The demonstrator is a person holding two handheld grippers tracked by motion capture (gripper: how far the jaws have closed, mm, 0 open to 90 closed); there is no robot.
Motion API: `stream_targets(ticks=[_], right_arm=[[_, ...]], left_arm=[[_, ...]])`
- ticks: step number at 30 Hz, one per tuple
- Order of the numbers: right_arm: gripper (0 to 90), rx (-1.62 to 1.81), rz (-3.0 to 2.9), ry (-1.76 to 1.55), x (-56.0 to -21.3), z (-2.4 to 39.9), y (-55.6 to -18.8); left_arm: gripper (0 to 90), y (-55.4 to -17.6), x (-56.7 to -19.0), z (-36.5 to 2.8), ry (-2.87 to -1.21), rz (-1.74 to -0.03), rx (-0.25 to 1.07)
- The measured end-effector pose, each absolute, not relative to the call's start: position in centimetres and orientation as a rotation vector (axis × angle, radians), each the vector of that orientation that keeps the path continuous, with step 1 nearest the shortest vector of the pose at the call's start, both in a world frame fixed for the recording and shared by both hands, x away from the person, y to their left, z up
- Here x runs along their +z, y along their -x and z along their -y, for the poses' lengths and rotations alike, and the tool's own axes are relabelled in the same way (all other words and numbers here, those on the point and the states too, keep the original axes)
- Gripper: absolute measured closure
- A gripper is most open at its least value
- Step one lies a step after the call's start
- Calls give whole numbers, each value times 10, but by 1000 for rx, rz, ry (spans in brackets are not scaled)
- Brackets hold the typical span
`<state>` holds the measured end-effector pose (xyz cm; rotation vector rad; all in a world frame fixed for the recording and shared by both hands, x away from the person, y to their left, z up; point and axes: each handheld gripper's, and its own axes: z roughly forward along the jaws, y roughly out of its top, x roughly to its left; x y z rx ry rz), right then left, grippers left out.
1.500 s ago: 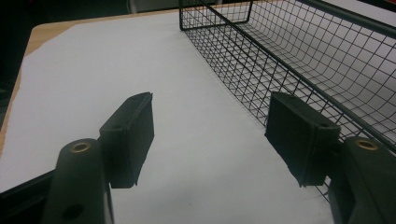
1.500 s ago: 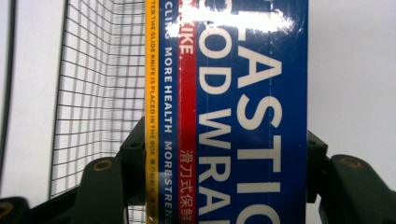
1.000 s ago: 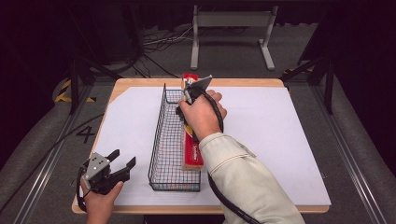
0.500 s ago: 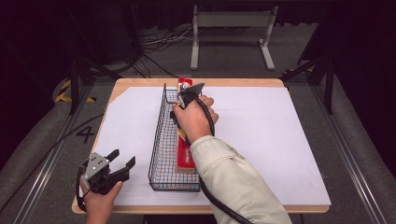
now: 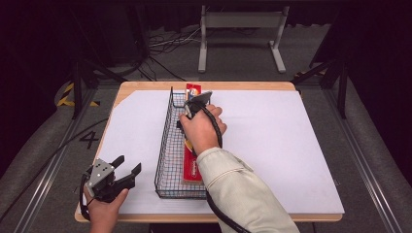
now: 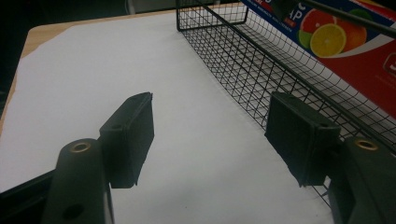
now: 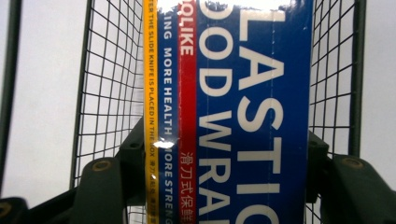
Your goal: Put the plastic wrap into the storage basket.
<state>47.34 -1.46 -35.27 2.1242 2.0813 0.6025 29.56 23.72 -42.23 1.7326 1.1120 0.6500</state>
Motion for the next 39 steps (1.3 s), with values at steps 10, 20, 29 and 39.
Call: stream_targets(ticks=[10, 20, 29, 39], right_arm=[[398, 561, -2068, -2182, -373, 18, -476], [395, 465, -2068, -2210, -378, 12, -476], [390, 387, -2101, -2211, -382, 5, -475], [356, 436, -2106, -2183, -371, 5, -474]], left_arm=[[328, -296, -423, -238, -1733, -1117, 647], [328, -296, -423, -238, -1735, -1116, 651], [328, -296, -423, -238, -1736, -1115, 652], [328, -296, -423, -237, -1734, -1117, 654]])
